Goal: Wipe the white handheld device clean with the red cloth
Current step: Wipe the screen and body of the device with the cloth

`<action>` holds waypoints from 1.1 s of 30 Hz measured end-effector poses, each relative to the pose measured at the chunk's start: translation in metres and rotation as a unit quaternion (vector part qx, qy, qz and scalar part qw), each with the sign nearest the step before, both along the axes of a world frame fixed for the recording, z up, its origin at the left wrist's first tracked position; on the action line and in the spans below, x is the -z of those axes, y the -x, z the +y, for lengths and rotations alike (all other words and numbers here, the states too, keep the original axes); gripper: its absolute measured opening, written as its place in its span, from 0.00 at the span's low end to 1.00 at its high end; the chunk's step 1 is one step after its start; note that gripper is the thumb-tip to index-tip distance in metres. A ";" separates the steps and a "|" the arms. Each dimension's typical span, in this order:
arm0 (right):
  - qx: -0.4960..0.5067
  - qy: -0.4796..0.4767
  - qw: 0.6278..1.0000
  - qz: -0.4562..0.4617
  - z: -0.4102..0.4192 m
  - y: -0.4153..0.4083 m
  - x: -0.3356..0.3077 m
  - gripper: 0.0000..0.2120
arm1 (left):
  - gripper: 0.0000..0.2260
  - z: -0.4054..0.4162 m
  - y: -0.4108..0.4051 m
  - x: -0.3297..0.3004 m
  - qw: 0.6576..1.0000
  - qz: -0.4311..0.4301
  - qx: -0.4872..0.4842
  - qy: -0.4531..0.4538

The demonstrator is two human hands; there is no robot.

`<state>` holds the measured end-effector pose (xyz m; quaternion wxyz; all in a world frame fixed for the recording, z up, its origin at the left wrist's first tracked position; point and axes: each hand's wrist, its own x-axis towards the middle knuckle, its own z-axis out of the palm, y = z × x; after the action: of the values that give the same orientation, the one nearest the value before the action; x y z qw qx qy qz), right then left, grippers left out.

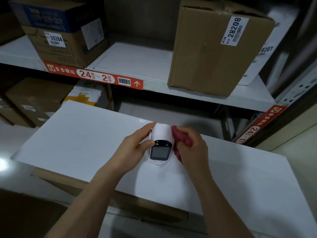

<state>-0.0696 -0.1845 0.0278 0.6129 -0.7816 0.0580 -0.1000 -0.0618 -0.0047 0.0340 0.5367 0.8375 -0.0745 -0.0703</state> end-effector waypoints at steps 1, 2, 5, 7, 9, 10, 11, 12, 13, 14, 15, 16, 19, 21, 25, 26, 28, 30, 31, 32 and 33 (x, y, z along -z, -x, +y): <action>0.007 -0.005 1.000 -0.004 -0.002 0.005 0.000 0.19 | 0.22 0.000 0.000 0.000 1.000 0.000 -0.002 -0.002; 0.007 -0.012 1.000 -0.008 -0.004 0.010 -0.001 0.16 | 0.22 0.000 -0.001 0.000 1.000 0.000 -0.004 -0.004; -0.012 0.012 1.000 -0.024 -0.008 0.018 -0.002 0.14 | 0.22 -0.001 -0.002 0.000 1.000 0.004 -0.007 -0.002; -0.016 0.049 0.998 -0.047 -0.009 0.016 -0.003 0.16 | 0.22 -0.001 -0.003 -0.001 1.000 0.010 -0.005 0.005; -0.013 0.095 0.992 -0.076 -0.006 0.006 -0.005 0.20 | 0.22 0.000 -0.003 -0.001 1.000 0.010 -0.001 0.006; -0.011 0.110 0.991 -0.082 -0.004 0.000 -0.006 0.22 | 0.23 0.000 -0.002 -0.001 1.000 0.008 0.002 0.001; -0.011 0.115 0.990 -0.080 -0.002 -0.006 -0.006 0.23 | 0.23 0.000 -0.002 0.000 1.000 0.004 0.003 -0.006; -0.009 0.116 0.990 -0.075 0.001 -0.010 -0.006 0.22 | 0.23 0.000 -0.001 0.000 1.000 0.001 0.001 -0.011; -0.006 0.116 0.991 -0.072 0.003 -0.012 -0.006 0.22 | 0.23 0.000 -0.001 0.000 1.000 -0.002 -0.002 -0.014; -0.002 0.118 0.991 -0.069 0.005 -0.010 -0.007 0.21 | 0.23 0.000 0.000 0.001 1.000 -0.004 -0.006 -0.018; 0.003 0.121 0.990 -0.071 0.005 -0.008 -0.009 0.20 | 0.23 0.000 0.000 0.000 1.000 -0.005 -0.007 -0.021; 0.006 0.129 0.988 -0.081 0.004 -0.003 -0.012 0.19 | 0.23 0.000 0.000 0.000 1.000 -0.006 -0.007 -0.025; -0.012 0.176 0.972 -0.152 0.003 0.009 -0.024 0.14 | 0.23 -0.001 0.001 -0.001 1.000 -0.006 -0.003 -0.019; -0.027 0.220 0.960 -0.170 0.004 0.006 -0.026 0.14 | 0.23 -0.001 0.001 -0.001 1.000 -0.003 -0.003 -0.010; -0.031 0.249 0.961 -0.117 0.007 -0.015 -0.024 0.21 | 0.23 -0.001 0.001 0.001 1.000 -0.015 0.003 -0.018; -0.029 0.243 0.962 -0.117 0.007 -0.017 -0.024 0.21 | 0.23 -0.002 0.002 0.001 1.000 -0.016 0.002 -0.018; -0.023 0.238 0.961 -0.137 0.006 -0.013 -0.027 0.19 | 0.23 0.000 0.001 0.001 1.000 -0.009 -0.004 -0.012; -0.041 0.248 0.952 -0.173 0.005 -0.004 -0.032 0.13 | 0.23 0.001 0.001 0.001 1.000 0.002 -0.005 0.004; -0.056 0.263 0.944 -0.190 0.006 0.001 -0.035 0.11 | 0.23 0.001 0.000 0.000 1.000 0.004 -0.001 0.010; -0.069 0.282 0.936 -0.201 0.007 0.003 -0.036 0.10 | 0.23 0.001 0.001 0.000 1.000 0.005 0.003 0.012; -0.075 0.299 0.929 -0.206 0.008 0.002 -0.037 0.10 | 0.23 0.001 0.001 -0.001 1.000 0.003 0.007 0.013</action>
<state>-0.0717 -0.1766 0.0647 0.3548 -0.8931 -0.1609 -0.2249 -0.0623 -0.0041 0.0347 0.5470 0.8300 -0.0795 -0.0752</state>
